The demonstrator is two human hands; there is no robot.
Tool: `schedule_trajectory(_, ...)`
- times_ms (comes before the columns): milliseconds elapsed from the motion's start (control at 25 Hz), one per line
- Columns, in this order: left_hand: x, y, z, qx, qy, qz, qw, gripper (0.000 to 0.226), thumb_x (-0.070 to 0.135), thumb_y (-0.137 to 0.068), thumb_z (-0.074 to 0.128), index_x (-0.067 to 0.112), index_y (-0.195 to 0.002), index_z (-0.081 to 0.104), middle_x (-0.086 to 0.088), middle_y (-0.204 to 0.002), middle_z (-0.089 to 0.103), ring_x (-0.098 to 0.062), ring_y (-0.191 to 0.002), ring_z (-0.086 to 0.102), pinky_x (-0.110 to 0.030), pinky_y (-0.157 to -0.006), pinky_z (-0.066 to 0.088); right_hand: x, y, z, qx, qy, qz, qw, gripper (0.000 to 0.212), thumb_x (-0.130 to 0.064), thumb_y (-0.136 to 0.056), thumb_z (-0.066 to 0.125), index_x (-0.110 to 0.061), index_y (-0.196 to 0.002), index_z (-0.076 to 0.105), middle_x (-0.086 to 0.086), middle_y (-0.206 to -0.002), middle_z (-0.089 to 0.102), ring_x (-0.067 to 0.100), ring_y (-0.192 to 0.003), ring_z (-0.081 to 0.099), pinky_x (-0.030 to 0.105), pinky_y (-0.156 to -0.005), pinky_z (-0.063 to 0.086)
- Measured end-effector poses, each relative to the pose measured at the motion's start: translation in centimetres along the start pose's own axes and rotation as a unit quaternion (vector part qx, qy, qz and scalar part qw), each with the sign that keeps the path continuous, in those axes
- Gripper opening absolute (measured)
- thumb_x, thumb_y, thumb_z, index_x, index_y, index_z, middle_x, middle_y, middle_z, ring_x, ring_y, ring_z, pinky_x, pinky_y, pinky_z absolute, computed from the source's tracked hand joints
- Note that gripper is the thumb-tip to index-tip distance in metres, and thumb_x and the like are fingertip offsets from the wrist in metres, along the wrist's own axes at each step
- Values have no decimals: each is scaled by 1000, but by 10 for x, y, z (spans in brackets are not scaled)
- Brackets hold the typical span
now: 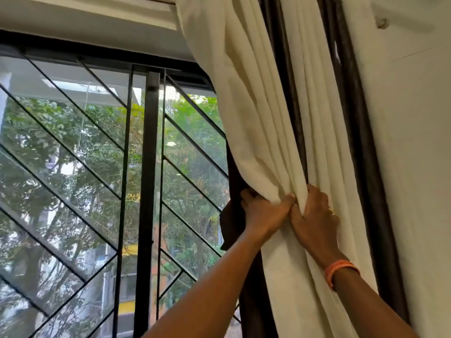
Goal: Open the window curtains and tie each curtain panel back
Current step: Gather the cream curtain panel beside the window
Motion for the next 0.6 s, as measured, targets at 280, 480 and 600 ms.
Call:
schedule_trajectory(280,-20,25,-69,-135,433,-37,891,80,52,-71,80,21,-139,50,-8,-133,62,-27,-122,59,-50,-104,46,-52,45,7,46,-125,-32,991,84,-52,-81,61,-32,-147,14,8,-141,46,27,-123,52,61,-98,42)
schedule_trajectory(480,-32,60,-120,-208,518,-67,827,68,64,-87,50,19,-138,52,-13,-135,59,-30,-126,55,-50,-108,42,-111,93,12,73,-44,-74,994,90,-72,-81,50,-30,-152,14,9,-152,30,26,-132,42,57,-100,40)
schedule_trajectory(600,-47,63,-158,-157,555,-86,812,79,78,-85,20,23,-126,60,-11,-131,63,-27,-120,60,-45,-102,47,-139,119,27,69,136,-92,984,87,-77,-78,51,-31,-149,29,18,-149,27,40,-130,39,58,-93,41)
Point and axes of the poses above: each hand's wrist, its own y-axis away from the middle knuckle, its own z-axis out of the palm, x = y × z, the point moved 6 cm from there along -y, towards the middle knuckle
